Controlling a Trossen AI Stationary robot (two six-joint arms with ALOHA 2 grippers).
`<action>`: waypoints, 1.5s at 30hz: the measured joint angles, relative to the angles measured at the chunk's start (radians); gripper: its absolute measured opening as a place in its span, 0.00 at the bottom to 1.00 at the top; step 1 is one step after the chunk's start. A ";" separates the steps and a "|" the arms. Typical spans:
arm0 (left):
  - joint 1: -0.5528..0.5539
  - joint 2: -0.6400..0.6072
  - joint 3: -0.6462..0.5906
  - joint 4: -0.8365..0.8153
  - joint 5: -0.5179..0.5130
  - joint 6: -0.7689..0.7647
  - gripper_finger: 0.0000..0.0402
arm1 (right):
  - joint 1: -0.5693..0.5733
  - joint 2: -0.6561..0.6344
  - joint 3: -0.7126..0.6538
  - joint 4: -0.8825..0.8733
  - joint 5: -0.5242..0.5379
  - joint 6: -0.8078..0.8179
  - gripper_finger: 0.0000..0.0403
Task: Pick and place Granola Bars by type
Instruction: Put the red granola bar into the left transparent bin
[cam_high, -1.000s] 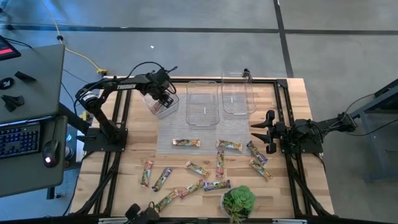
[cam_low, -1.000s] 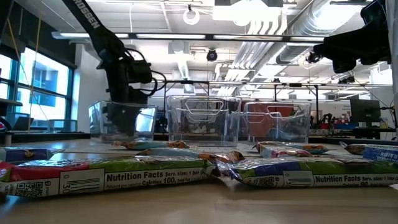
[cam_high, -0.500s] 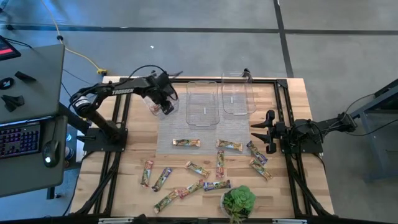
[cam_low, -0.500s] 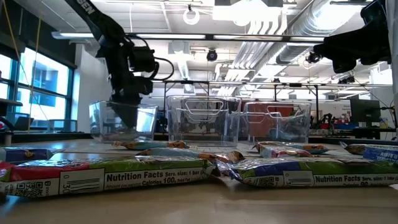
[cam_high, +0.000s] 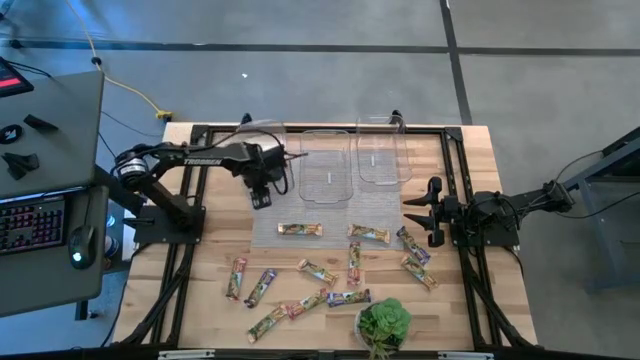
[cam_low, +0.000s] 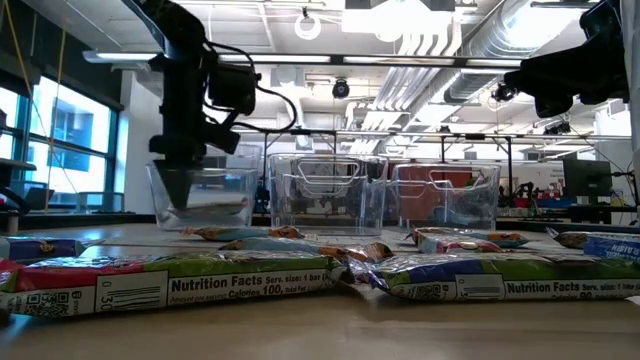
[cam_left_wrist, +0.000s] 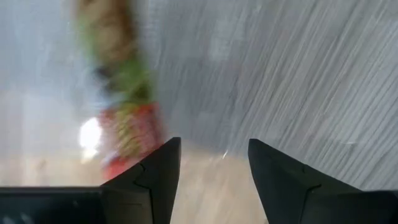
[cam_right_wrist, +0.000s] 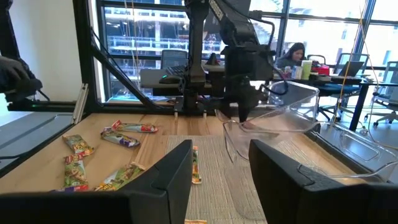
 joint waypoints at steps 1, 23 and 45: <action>-0.003 0.000 0.008 -0.019 -0.019 0.000 0.46 | 0.000 0.000 0.000 0.000 0.000 0.000 0.36; 0.015 -0.019 0.425 -0.506 -0.186 -0.029 0.46 | 0.000 0.000 0.000 0.000 0.000 0.000 0.36; -0.243 -0.487 0.287 -0.530 0.085 -0.639 0.46 | 0.000 0.000 0.000 0.000 0.000 0.000 0.36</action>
